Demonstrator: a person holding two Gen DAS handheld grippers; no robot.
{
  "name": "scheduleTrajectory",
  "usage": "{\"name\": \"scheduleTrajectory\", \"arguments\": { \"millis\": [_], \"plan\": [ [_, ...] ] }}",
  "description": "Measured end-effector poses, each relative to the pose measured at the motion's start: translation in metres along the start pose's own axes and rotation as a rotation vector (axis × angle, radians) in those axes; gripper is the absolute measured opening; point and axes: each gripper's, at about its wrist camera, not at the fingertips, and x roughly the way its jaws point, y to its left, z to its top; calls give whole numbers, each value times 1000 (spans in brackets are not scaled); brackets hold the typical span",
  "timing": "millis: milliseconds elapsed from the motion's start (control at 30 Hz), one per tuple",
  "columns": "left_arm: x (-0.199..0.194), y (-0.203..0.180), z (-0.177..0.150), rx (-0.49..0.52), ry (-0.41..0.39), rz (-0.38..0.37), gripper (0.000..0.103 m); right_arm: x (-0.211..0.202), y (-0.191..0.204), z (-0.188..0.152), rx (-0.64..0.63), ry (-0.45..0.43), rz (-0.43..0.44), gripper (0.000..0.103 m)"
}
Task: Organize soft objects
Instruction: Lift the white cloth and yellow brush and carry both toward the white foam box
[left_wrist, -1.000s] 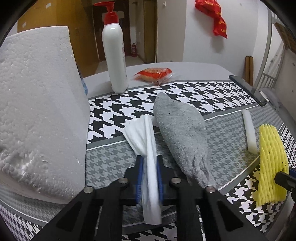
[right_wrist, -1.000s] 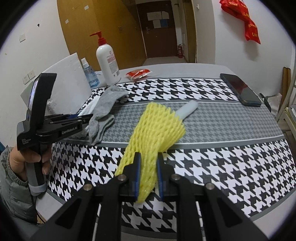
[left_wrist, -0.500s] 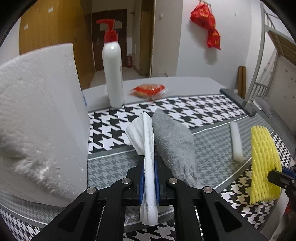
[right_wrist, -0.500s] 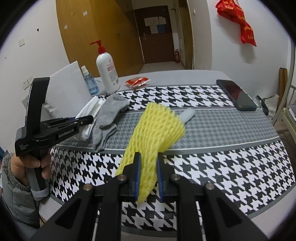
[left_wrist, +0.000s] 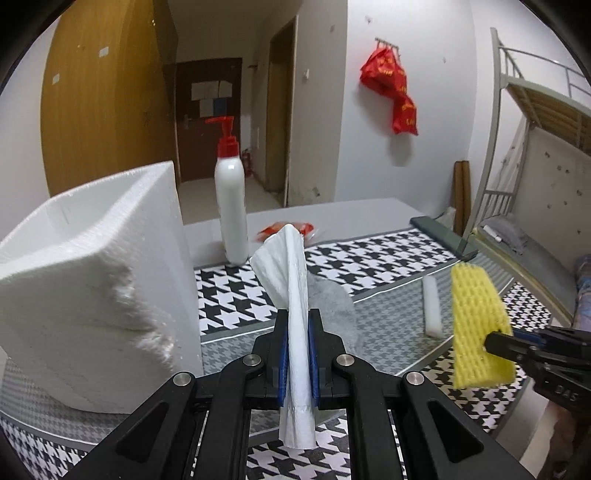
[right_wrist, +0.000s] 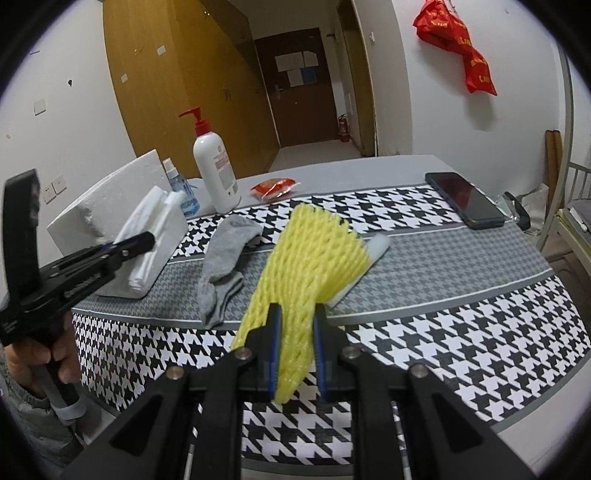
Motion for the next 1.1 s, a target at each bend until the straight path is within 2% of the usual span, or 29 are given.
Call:
{"name": "scheduleTrajectory", "arguments": {
  "millis": [467, 900, 1100],
  "plan": [
    [-47, 12, 5, 17, -101, -9, 10, -18, 24, 8, -15, -76, -12, 19],
    [-74, 23, 11, 11, -177, -16, 10, -39, 44, 20, -52, -144, -6, 19],
    [-91, 30, 14, 12, -218, 20, 10, -43, 53, 27, -76, -163, 10, 19]
  ]
}}
